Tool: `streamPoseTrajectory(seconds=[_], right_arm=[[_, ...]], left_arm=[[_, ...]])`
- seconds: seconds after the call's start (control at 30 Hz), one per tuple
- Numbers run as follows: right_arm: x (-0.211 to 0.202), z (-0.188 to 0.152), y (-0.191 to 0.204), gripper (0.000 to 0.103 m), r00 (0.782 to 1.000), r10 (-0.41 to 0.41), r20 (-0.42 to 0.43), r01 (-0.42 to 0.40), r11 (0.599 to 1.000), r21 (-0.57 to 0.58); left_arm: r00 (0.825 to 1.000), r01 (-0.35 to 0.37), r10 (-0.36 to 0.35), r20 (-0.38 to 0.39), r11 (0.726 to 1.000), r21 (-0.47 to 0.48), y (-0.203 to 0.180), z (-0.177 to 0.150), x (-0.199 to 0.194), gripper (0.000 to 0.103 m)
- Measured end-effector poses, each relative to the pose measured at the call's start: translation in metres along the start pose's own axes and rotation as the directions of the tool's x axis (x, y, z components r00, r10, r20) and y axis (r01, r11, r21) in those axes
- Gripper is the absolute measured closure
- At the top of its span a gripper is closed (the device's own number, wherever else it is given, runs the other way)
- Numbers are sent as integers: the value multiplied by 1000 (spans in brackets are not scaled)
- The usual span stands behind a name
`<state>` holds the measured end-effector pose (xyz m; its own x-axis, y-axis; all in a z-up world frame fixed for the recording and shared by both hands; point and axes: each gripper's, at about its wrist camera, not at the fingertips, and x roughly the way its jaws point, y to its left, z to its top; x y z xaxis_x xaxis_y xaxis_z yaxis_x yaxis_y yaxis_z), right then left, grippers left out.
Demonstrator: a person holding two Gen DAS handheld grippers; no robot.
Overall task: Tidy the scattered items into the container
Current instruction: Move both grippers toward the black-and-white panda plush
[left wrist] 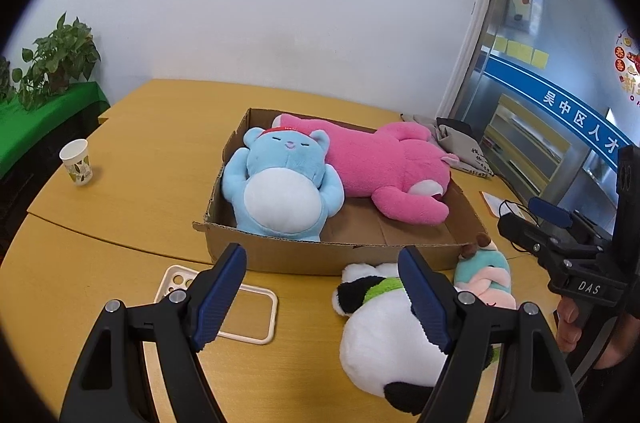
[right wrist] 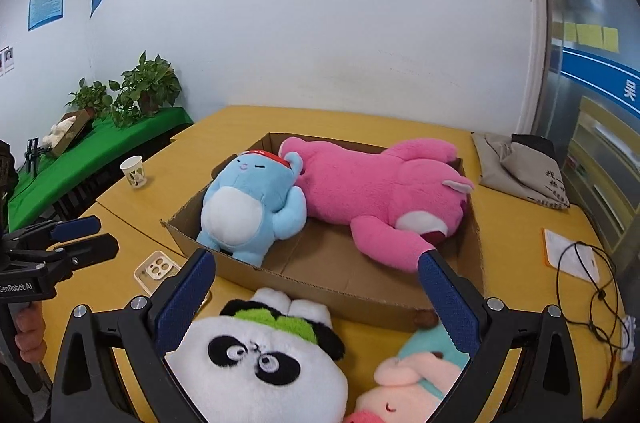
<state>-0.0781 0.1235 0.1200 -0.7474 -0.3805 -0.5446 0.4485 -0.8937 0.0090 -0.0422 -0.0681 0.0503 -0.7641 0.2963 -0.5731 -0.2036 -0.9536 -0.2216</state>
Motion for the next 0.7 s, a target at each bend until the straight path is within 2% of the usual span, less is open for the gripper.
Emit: streamPoseTrajectory(seconds=[0.23,0.7], right_arm=[[-16,-18,-10,0,1000,-22,-3,22,998,52],[-48,-51,-17,0,997,-67,-22,68,996,63]], left_arm=[[998,-53,52,33,998,18,-17,-7,-13,25],[1000,0,-1,26,999,35,-32,-22,-22,25]])
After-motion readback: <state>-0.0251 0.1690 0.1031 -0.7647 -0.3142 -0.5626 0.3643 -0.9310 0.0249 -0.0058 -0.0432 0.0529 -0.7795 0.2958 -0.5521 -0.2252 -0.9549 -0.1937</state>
